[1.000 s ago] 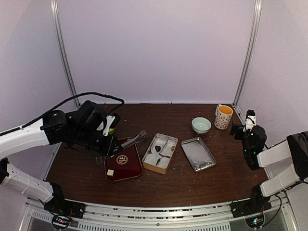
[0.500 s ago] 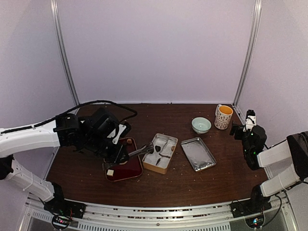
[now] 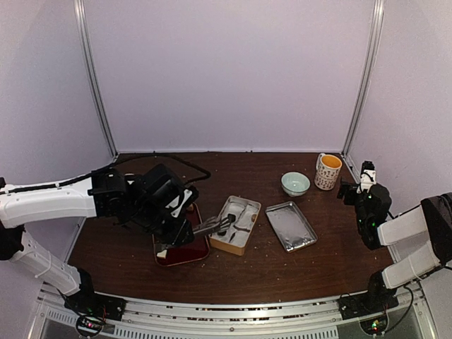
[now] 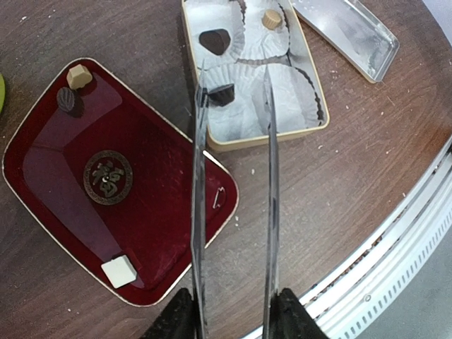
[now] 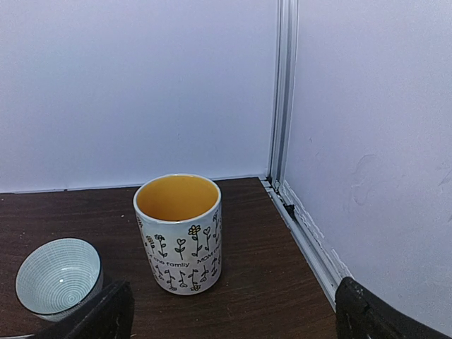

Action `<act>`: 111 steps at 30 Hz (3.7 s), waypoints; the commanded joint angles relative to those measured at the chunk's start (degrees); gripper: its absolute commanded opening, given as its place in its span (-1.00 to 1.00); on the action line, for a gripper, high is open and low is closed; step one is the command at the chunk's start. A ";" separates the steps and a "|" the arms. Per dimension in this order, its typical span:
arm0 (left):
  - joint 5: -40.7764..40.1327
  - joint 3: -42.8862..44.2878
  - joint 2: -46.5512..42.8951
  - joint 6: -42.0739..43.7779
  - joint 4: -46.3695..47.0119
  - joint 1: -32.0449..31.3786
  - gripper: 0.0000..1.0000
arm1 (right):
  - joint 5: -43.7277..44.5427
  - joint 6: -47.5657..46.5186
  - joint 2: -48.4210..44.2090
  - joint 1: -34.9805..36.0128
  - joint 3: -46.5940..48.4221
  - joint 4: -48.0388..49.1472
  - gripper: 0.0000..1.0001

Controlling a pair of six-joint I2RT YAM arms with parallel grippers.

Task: Pack the chocolate

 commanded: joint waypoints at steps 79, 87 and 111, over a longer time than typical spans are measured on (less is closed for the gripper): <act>-17.96 1.59 7.95 -7.94 -3.22 8.98 -0.65 | 0.50 0.61 0.09 -0.40 0.76 0.03 1.00; -16.76 1.38 0.83 -7.90 -3.84 8.99 -0.68 | 0.48 0.61 0.07 -0.40 0.76 0.03 1.00; 7.80 -6.13 -8.97 -0.90 14.68 4.10 -0.64 | 0.48 0.61 0.07 -0.40 0.71 0.04 1.00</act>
